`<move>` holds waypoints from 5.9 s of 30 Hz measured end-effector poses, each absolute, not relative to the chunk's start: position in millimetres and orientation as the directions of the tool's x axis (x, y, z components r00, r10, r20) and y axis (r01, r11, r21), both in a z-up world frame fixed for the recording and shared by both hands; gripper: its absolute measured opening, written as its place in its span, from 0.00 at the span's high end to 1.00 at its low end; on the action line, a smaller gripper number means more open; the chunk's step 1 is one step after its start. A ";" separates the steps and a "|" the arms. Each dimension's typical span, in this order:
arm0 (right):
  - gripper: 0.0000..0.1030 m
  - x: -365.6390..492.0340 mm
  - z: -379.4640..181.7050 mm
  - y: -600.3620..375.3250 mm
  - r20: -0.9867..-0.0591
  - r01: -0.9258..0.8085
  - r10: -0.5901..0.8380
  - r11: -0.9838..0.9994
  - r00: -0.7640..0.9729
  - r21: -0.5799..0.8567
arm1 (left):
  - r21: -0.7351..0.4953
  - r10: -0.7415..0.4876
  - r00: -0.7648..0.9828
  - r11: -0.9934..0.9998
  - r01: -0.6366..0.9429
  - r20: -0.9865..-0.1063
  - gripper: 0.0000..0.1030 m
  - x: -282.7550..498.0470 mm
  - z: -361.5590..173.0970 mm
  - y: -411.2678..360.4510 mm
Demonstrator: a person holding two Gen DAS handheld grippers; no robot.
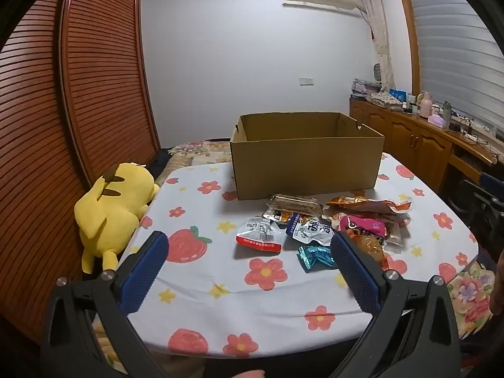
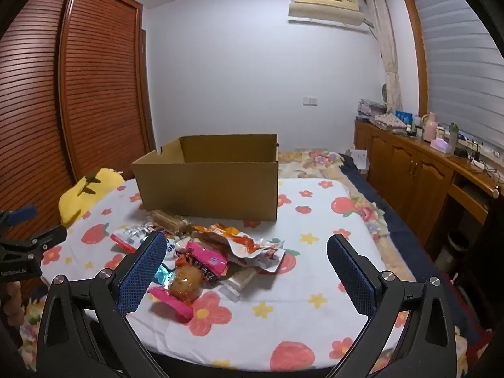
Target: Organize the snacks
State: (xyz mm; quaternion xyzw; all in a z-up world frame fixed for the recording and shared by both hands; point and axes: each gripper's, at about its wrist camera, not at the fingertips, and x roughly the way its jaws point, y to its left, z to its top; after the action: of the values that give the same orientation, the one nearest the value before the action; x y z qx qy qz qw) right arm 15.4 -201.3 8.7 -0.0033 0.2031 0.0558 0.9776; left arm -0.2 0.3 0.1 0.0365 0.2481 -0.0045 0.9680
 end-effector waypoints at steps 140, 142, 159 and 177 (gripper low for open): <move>0.49 210.2 -66.5 -177.3 -0.814 -0.544 0.337 0.838 0.474 0.031 | -0.109 -0.214 0.657 0.974 0.197 -0.723 0.03 142.4 -76.7 37.4; 0.62 214.4 -70.1 -178.9 -0.820 -0.535 0.326 0.844 0.470 0.029 | -0.130 -0.232 0.648 0.971 0.202 -0.726 0.04 151.5 -74.6 37.8; 0.74 206.6 -71.0 -184.8 -0.793 -0.539 0.347 0.842 0.500 0.029 | -0.163 -0.261 0.478 0.958 0.237 -0.838 0.41 207.8 -91.5 30.7; 0.80 193.4 -58.2 -179.3 -0.760 -0.550 0.365 0.835 0.538 0.012 | -0.103 -0.266 0.561 0.947 0.304 -0.784 0.82 171.0 -81.3 22.6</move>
State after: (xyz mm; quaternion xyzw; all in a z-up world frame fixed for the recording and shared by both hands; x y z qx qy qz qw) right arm 193.4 -179.3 -58.2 -0.1148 0.4024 0.2631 0.8693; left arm 171.0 22.6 -81.3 0.0219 0.4400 -0.1613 0.8831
